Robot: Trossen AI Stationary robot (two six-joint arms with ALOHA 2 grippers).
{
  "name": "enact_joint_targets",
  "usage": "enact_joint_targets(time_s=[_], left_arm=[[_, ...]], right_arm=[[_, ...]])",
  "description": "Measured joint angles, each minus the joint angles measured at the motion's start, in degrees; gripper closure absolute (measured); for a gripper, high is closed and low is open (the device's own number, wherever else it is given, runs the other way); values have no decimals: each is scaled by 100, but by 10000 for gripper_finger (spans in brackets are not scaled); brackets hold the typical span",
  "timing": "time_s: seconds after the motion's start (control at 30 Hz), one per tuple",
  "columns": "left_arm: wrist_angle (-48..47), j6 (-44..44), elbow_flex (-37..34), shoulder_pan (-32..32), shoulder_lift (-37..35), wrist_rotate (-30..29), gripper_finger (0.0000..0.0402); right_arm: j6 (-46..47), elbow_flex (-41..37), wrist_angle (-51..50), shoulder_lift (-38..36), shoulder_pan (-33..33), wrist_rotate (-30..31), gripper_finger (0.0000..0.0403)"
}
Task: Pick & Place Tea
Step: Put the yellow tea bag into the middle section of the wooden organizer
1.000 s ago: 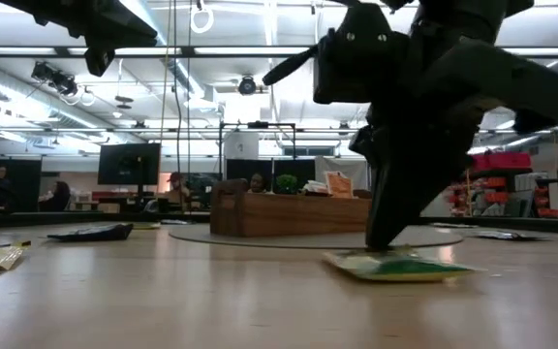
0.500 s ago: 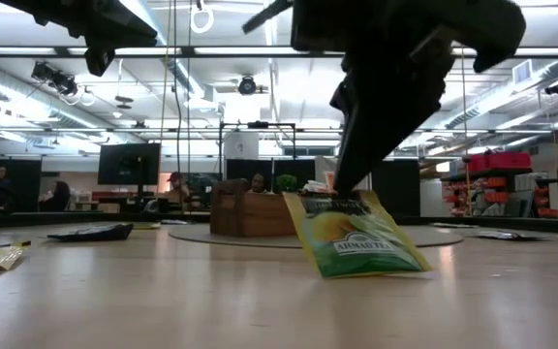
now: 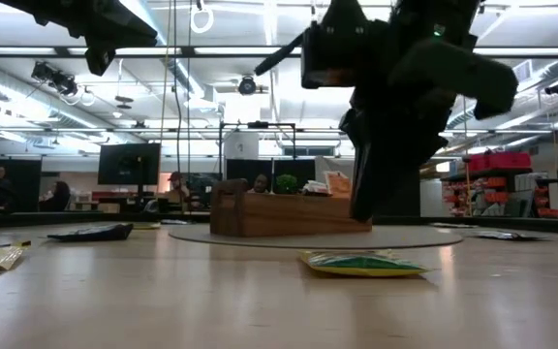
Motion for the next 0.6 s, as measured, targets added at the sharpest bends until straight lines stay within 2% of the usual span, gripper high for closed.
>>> enact_joint_targets(time_s=[0.23,0.43,0.5,0.6], left_arm=[[0,-2,0,-1,0,0,342],[0,2,0,0,0,0,342],[0,2,0,-1,0,0,342],[0,2,0,0,0,0,342]], right_arm=[[809,2,947,0,69,-829,266],[1118,-228,1016,0,151,-717,153],[1132,-326,1022,0,123,-750,132],[1124,-426,1076,0,84,-762,123]])
